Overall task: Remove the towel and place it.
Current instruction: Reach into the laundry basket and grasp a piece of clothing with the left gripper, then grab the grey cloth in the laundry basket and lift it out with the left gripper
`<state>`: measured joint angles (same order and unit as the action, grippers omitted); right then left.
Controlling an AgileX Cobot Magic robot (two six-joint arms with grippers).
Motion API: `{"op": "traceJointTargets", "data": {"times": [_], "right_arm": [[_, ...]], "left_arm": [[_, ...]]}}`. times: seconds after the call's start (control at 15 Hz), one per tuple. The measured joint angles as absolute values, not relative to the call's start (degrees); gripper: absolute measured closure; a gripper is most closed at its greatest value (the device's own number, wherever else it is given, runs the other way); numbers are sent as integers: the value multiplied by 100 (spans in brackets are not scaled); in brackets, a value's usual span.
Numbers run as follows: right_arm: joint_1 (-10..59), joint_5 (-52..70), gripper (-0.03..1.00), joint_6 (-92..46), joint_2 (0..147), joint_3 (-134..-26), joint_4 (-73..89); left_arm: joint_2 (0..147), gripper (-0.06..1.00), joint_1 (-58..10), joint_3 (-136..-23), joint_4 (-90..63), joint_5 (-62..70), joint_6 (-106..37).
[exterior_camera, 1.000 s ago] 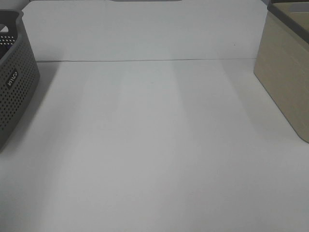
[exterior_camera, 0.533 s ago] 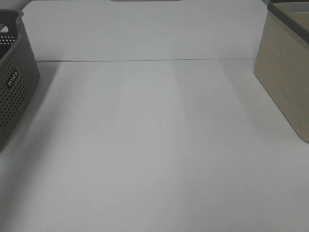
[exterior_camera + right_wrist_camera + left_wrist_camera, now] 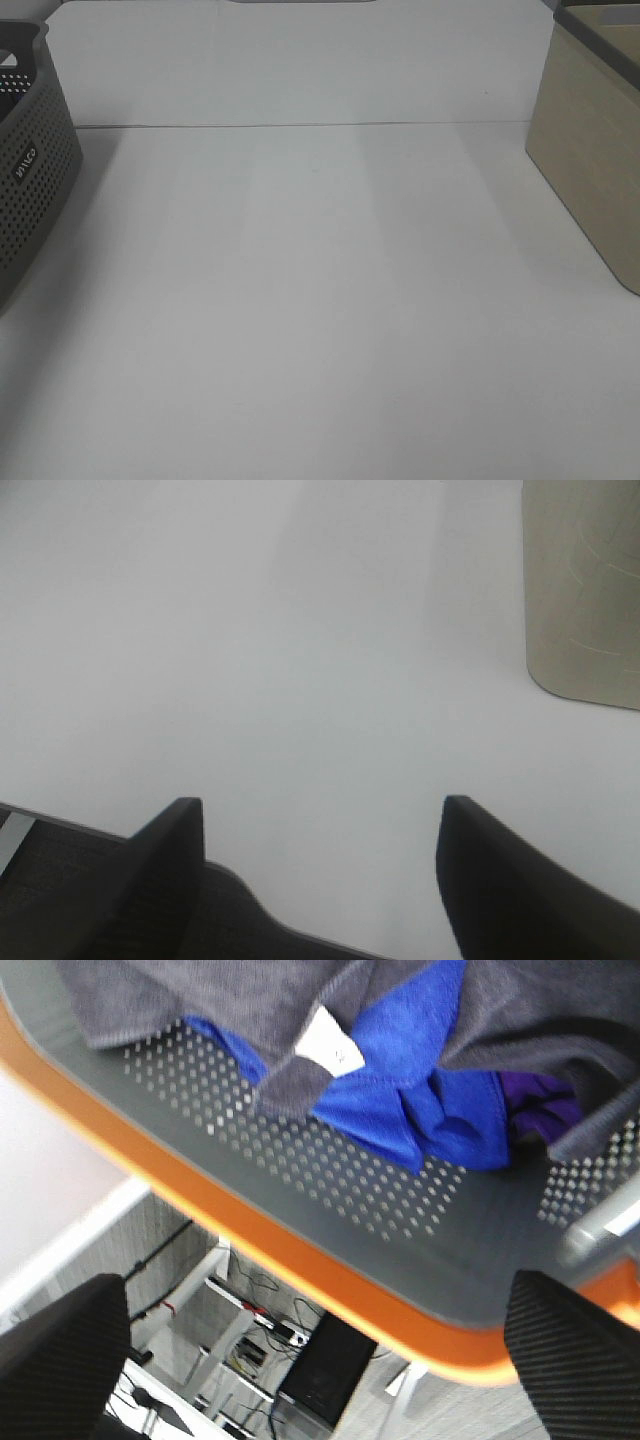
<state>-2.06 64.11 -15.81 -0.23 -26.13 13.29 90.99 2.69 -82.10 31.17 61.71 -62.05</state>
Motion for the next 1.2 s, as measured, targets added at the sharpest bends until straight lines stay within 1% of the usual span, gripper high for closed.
{"op": "traceJointTargets", "data": {"times": [0.27, 0.4, 0.73, 1.07, 1.13, 1.2], "right_arm": [[-206, 6411, 30, -1581, -23, -2613, 1329], [-206, 6411, 30, -1581, -23, -2613, 1329], [-206, 6411, 30, -1581, -23, -2613, 1329], [-206, 6411, 30, -1581, -23, -2613, 1329], [-206, 6411, 30, -1581, -23, -2613, 1329], [-206, 6411, 30, -1581, -23, -2613, 1329]], "left_arm": [[10250, -1, 481, -8944, 3105, 5959, -6589], [10663, -1, 607, -9121, 3094, 5947, -6801], [11505, -1, 1003, -9167, 3048, 5581, -7082], [12032, -1, 1014, -9397, 3100, 5363, -7196], [12066, 1, 1014, -9391, 3100, 5392, -7202], [12078, 4, 1014, -9391, 3100, 5426, -7202]]}}
